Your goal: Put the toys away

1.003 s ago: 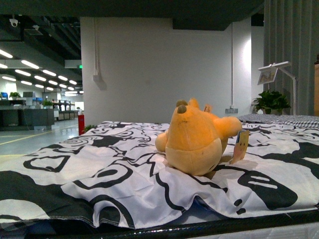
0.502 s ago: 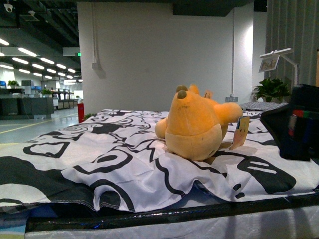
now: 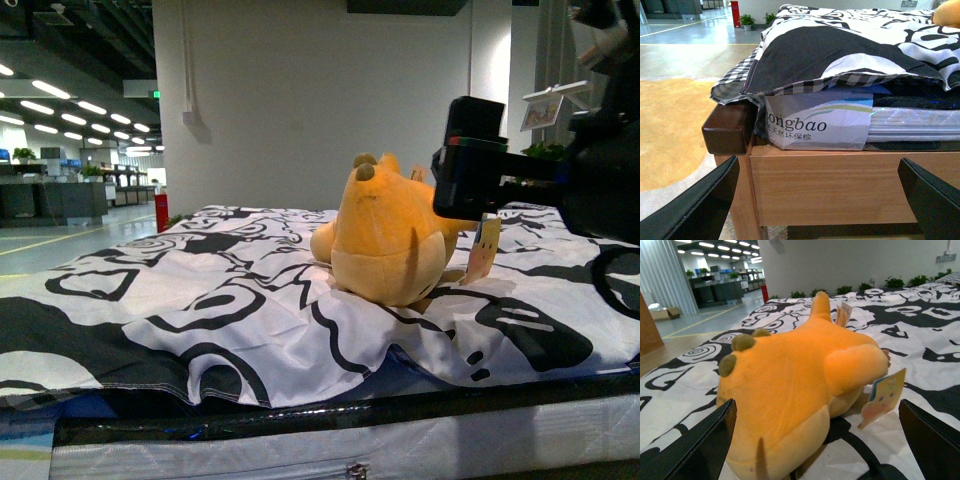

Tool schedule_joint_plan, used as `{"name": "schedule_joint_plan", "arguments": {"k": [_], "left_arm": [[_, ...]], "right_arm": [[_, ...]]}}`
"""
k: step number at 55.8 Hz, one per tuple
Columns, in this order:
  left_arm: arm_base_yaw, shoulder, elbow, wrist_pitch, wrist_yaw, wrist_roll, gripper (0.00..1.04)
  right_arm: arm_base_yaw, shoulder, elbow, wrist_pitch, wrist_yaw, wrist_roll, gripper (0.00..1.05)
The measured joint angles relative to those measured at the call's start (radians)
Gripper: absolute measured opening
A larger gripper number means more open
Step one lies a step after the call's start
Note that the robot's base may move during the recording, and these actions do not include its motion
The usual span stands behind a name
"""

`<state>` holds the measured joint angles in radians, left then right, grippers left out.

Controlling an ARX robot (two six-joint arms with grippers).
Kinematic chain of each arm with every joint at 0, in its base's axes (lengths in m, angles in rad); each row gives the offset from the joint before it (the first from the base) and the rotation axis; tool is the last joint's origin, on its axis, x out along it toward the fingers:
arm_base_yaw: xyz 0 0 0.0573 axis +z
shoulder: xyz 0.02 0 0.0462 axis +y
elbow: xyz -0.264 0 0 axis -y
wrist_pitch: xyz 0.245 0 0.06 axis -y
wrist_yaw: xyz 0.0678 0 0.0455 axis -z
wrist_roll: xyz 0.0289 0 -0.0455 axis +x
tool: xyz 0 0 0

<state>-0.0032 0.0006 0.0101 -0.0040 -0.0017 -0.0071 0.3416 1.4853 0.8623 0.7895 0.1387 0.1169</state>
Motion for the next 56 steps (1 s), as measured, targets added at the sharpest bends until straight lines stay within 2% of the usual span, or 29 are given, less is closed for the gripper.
{"name": "schedule_joint_plan", "arguments": {"k": [18,39,56], "left_arm": [[0.0,0.0,0.0,0.0,0.0,0.0,0.98],[0.0,0.0,0.0,0.0,0.0,0.0,0.98],[0.0,0.0,0.0,0.0,0.0,0.0,0.98]], "right_arm": [[0.088,0.132,0.148,0.028,0.056,-0.082,0.98],[0.137,0.236,0.23,0.068,0.088,-0.154,0.98],[0.148,0.316,0.271,0.174,0.218,-0.327,0.98]]}}
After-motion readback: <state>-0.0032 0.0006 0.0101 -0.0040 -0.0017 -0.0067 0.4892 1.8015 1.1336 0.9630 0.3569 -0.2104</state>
